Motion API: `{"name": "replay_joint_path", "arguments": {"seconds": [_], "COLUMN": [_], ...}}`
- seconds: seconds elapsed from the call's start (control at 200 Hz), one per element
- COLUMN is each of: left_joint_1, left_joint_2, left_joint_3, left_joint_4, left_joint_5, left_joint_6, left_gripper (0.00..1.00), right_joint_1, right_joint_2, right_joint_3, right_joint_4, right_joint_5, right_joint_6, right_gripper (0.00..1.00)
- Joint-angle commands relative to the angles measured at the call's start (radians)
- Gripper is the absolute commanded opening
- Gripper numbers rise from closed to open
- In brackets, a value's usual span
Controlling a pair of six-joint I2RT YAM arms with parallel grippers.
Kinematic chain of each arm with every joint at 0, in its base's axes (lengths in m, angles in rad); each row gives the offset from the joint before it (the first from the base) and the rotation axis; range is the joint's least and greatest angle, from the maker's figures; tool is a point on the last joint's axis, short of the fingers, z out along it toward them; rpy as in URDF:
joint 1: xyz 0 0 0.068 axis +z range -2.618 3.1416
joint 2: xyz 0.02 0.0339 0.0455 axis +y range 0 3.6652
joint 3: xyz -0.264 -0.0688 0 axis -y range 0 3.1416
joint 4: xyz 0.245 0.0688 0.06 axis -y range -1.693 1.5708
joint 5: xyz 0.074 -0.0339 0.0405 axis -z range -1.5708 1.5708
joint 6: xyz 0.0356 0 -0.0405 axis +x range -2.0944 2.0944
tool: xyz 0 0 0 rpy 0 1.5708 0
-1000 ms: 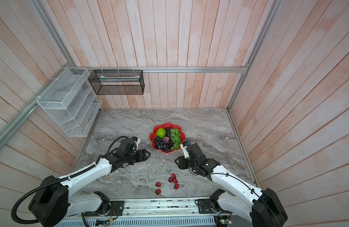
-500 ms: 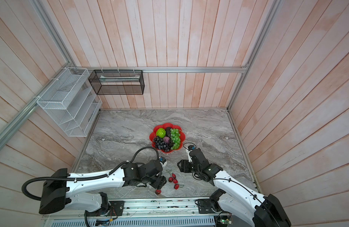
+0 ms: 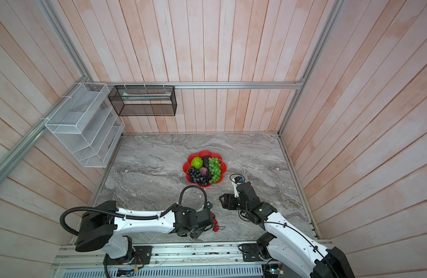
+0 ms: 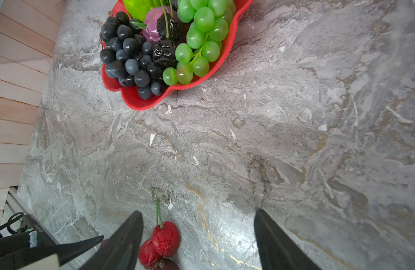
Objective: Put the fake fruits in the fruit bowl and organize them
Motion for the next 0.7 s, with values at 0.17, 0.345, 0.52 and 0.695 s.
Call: {"name": "replay_joint_path", "arguments": {"seconds": [0.17,0.345,0.52,0.695], "left_joint_1": [-0.005,-0.005,-0.005,-0.004], "left_joint_2": [0.029,0.025,0.024,-0.003], "left_joint_3": [0.015,-0.013,-0.034,-0.07], "left_joint_4": [0.015,0.043,0.066,0.089], "left_joint_5": [-0.052,-0.064,-0.076,-0.063], "left_joint_6": [0.004,-0.004,-0.017,-0.036], "left_gripper": [0.42,0.34,0.27,0.16], "right_joint_1": [-0.017,-0.02,-0.022,-0.021], "right_joint_2": [0.01,0.023,0.027,0.035], "right_joint_3": [-0.014,-0.022,-0.023,-0.026], "right_joint_4": [0.053,0.072,0.085,0.098], "right_joint_5": [-0.026,-0.037,-0.038,-0.041], "right_joint_6": [-0.007,-0.007,-0.004,0.0], "right_gripper": [0.74,0.72,0.71,0.7]}}
